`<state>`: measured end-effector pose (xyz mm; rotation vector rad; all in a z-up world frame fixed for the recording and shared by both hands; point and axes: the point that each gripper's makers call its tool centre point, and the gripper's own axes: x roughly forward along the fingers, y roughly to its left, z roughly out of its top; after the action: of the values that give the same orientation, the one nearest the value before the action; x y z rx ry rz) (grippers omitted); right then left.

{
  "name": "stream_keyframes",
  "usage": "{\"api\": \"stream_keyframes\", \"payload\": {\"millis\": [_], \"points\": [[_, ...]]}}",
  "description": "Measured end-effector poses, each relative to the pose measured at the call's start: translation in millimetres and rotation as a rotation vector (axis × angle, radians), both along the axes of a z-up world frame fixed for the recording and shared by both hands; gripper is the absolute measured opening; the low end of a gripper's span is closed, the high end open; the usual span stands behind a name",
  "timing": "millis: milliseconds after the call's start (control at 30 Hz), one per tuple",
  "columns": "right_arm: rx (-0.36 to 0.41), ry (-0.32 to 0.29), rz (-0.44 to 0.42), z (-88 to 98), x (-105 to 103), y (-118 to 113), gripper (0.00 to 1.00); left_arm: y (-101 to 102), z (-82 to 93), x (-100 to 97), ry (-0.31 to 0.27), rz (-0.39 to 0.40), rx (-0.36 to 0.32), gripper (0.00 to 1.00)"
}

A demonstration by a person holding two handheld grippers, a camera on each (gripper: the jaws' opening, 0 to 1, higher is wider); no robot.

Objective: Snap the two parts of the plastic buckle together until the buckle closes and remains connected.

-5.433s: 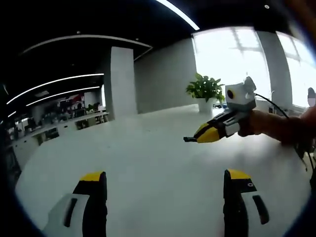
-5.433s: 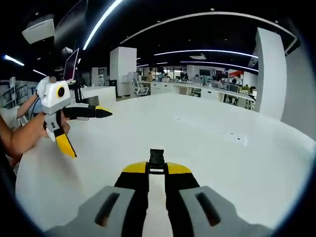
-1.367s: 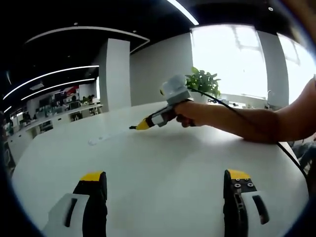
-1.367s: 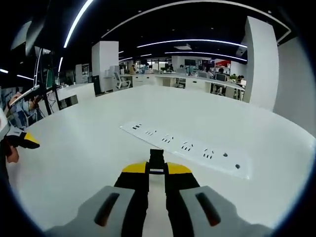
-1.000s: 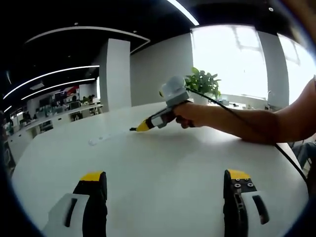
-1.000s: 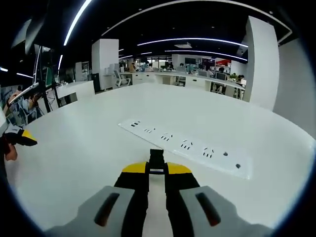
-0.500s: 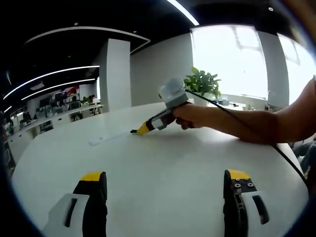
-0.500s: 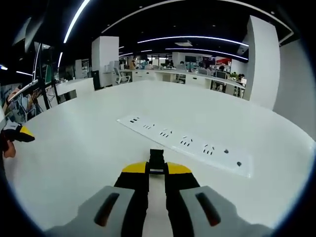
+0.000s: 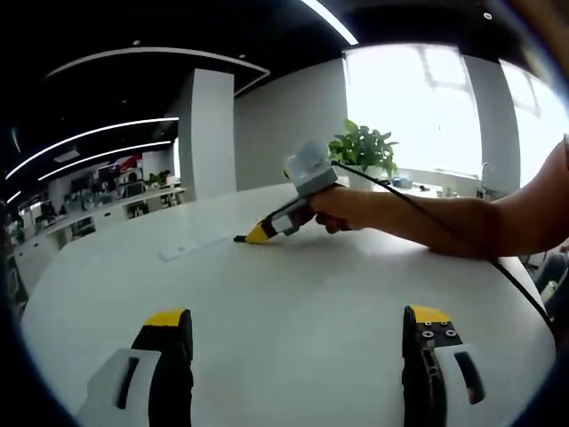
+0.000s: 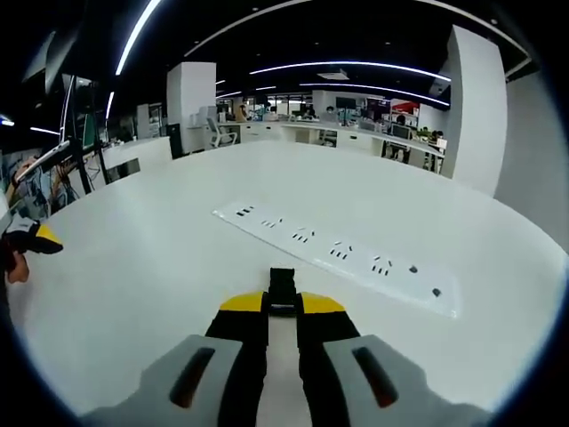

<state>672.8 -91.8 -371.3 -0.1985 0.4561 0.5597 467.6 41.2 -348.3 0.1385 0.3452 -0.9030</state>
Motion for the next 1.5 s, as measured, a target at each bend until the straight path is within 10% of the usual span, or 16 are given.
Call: {"api": "stream_keyframes", "payload": {"millis": [567,933,1500], "points": [[-0.037,-0.029,0.024,1.8,6.1,-0.3,0.14,1.3,0.6,1.5,0.001,0.006,0.0,0.99],[0.019,-0.079,0.053,9.8,11.4,9.6,0.99,1.7,1.5,3.8,0.002,0.013,-0.004,0.99],[-0.008,-0.147,0.077,21.3,8.2,12.2,1.0,10.8,3.5,11.9,-0.011,0.059,-0.01,0.99]]}}
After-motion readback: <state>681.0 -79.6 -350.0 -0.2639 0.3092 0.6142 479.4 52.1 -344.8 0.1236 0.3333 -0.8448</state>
